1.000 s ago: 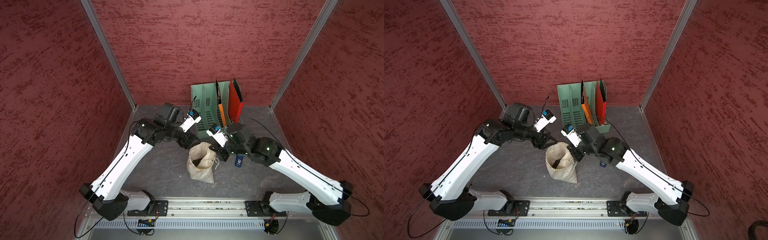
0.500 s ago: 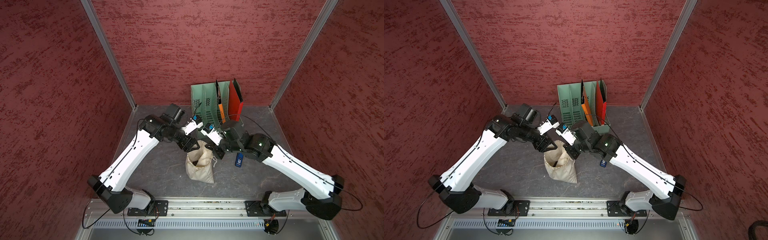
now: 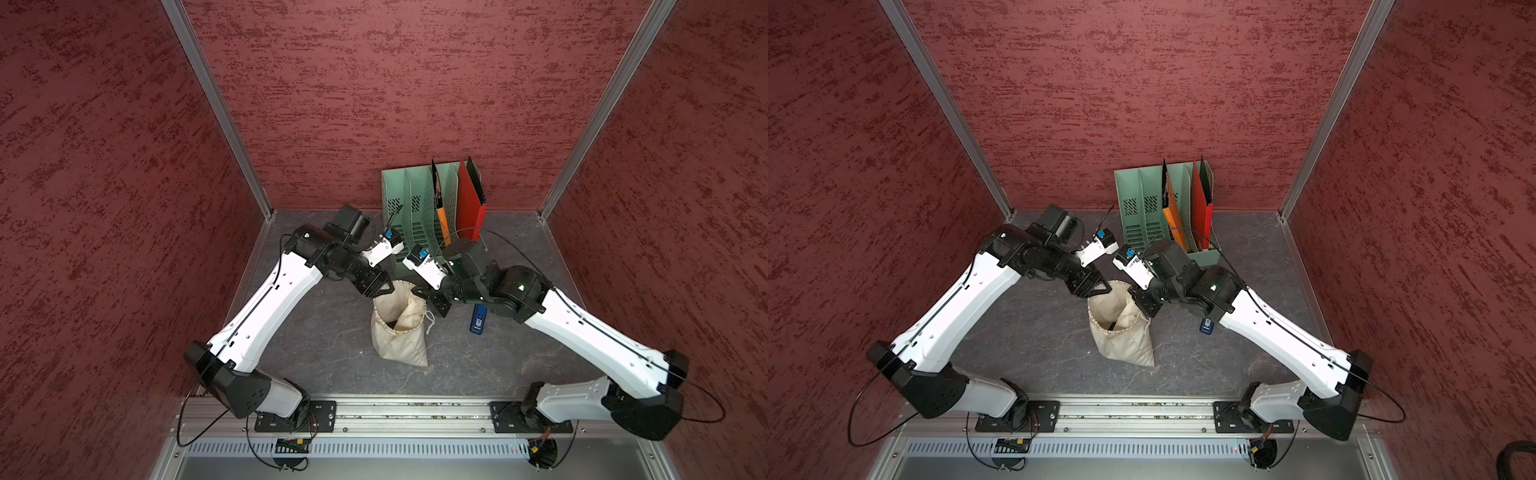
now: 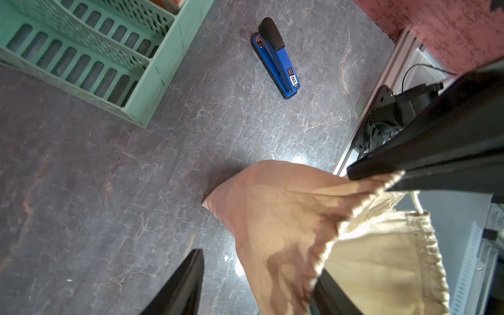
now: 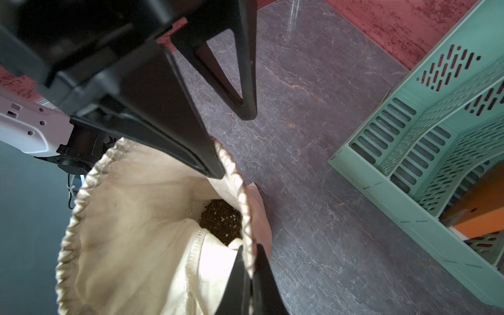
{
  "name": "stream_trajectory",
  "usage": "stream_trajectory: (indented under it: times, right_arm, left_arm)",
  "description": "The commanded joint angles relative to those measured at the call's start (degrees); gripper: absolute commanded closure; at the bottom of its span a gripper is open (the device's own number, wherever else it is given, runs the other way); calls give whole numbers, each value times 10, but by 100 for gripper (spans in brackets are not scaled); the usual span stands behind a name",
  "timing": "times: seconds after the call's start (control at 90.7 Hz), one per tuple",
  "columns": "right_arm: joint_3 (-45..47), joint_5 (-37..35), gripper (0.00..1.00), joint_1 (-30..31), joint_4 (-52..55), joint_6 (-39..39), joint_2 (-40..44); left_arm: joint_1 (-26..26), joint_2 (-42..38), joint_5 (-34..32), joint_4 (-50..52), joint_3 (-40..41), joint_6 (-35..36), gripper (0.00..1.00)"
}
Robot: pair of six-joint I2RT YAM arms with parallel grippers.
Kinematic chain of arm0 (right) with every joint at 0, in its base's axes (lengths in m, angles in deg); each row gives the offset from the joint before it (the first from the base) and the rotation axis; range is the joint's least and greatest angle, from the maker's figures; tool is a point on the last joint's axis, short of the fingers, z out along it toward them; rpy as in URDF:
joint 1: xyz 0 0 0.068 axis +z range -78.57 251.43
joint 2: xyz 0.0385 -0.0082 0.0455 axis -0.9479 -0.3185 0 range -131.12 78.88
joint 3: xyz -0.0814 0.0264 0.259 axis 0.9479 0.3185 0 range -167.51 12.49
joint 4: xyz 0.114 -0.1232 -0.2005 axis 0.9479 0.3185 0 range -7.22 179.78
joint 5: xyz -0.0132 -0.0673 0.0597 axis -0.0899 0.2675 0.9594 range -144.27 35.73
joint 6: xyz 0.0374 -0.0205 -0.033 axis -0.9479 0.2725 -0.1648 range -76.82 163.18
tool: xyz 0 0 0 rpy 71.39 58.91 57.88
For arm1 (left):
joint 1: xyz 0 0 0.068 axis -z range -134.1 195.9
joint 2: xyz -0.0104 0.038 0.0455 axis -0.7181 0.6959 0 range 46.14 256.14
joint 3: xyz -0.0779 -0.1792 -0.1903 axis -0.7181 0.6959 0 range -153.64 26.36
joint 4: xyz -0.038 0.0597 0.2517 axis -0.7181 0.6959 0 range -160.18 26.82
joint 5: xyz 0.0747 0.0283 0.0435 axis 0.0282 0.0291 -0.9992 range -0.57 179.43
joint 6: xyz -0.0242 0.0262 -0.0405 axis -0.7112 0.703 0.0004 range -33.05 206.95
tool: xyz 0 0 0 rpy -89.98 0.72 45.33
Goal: Close the soil bag
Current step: Adjust the soil bag at the center of the board.
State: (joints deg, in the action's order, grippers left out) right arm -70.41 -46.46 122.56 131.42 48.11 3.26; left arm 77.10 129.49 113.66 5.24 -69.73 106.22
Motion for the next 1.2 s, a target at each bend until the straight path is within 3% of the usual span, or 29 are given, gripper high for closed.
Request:
stream_trajectory:
  times: [0.0, 0.077, 0.154, 0.231, 0.342, 0.474, 0.573, 1.036, 1.124, 1.19]
  right_arm:
    - [-21, 4, 100, -6, 1, 4, 6]
    - [-22, 3, 100, -8, 2, 0, 6]
    - [-31, 4, 99, -9, 5, -7, 5]
    - [-47, 12, 81, -9, 26, -11, 1]
    - [-57, 23, 64, -12, 68, -17, 14]
    - [-41, 94, 47, -32, 88, -32, 51]
    - [-43, 137, 41, -51, 110, -54, 59]
    - [-57, 156, 38, -52, 114, -98, -8]
    - [-57, 156, 45, -51, 110, -101, -16]
    - [-66, 155, 61, -52, 112, -99, -24]
  left_arm:
    - [0, 1, 15, -6, -11, 2, 66]
    - [1, 3, 13, -9, -15, -10, 100]
    - [2, 5, 15, -11, -20, -16, 100]
    - [3, 5, 13, -12, -23, -18, 100]
    - [3, 3, 10, -12, -23, -19, 100]
    - [3, 2, 7, -12, -22, -21, 100]
    - [4, 4, 7, -12, -28, -26, 100]
    - [13, 2, -9, -4, -29, -41, 100]
    - [12, 0, -16, -4, -29, -46, 100]
    - [12, -1, -25, -3, -33, -54, 100]
